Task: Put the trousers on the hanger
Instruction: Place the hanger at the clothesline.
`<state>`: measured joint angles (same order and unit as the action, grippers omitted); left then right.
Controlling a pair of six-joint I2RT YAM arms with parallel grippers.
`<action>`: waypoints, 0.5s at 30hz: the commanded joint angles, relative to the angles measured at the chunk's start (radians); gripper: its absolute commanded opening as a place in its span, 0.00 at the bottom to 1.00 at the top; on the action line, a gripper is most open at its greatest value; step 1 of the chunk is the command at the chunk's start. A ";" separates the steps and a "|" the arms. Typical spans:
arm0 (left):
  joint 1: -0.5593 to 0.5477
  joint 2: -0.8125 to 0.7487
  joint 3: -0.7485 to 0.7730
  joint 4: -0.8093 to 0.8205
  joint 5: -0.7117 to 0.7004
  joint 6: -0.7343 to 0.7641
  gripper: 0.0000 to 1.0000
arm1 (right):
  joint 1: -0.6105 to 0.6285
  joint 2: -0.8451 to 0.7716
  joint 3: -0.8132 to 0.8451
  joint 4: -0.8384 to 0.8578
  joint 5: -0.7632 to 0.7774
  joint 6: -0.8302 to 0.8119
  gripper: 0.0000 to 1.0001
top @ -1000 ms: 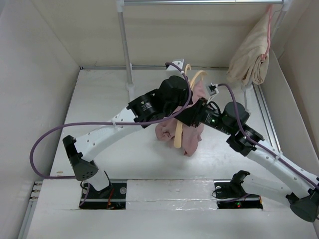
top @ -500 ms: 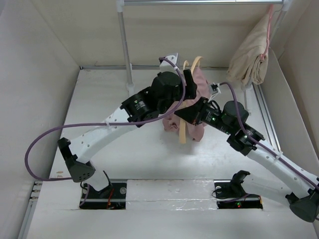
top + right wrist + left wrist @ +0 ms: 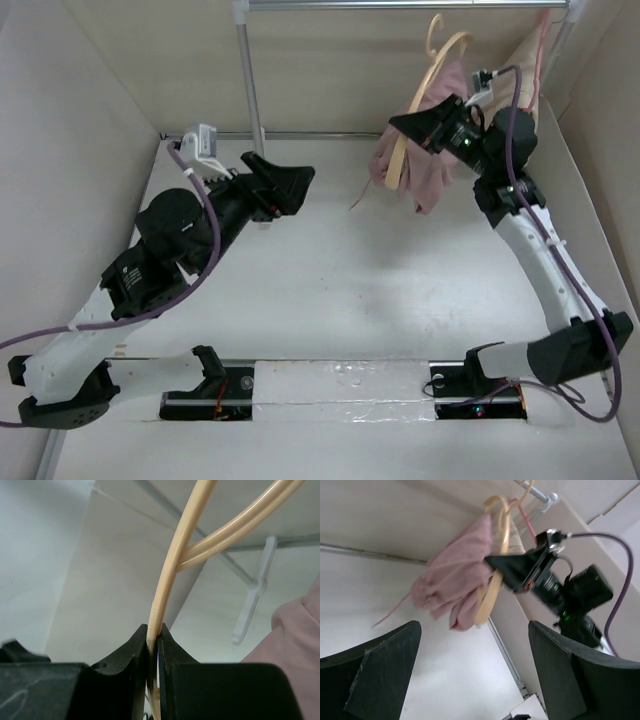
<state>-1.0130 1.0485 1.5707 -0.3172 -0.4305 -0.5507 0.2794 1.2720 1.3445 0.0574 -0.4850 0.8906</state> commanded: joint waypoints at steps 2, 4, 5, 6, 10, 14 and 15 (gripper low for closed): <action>0.005 -0.083 -0.193 -0.059 -0.016 -0.106 0.85 | -0.097 0.090 0.259 0.170 -0.060 -0.009 0.00; 0.005 -0.154 -0.282 -0.065 -0.016 -0.158 0.85 | -0.150 0.179 0.326 0.168 -0.093 0.010 0.00; 0.005 -0.177 -0.303 -0.068 -0.016 -0.172 0.85 | -0.164 0.206 0.356 0.167 -0.093 0.016 0.00; 0.005 -0.215 -0.323 -0.071 -0.019 -0.182 0.85 | -0.175 0.258 0.411 0.157 -0.098 0.018 0.00; 0.005 -0.268 -0.368 -0.117 -0.040 -0.216 0.85 | -0.230 0.358 0.521 0.145 -0.116 0.040 0.00; 0.005 -0.303 -0.390 -0.144 -0.045 -0.232 0.84 | -0.287 0.389 0.530 0.169 -0.115 0.071 0.00; 0.005 -0.308 -0.397 -0.146 -0.045 -0.233 0.84 | -0.296 0.397 0.532 0.174 -0.118 0.086 0.00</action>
<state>-1.0107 0.7795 1.1839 -0.4664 -0.4500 -0.7509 0.0174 1.6997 1.7954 0.0685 -0.5835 0.9691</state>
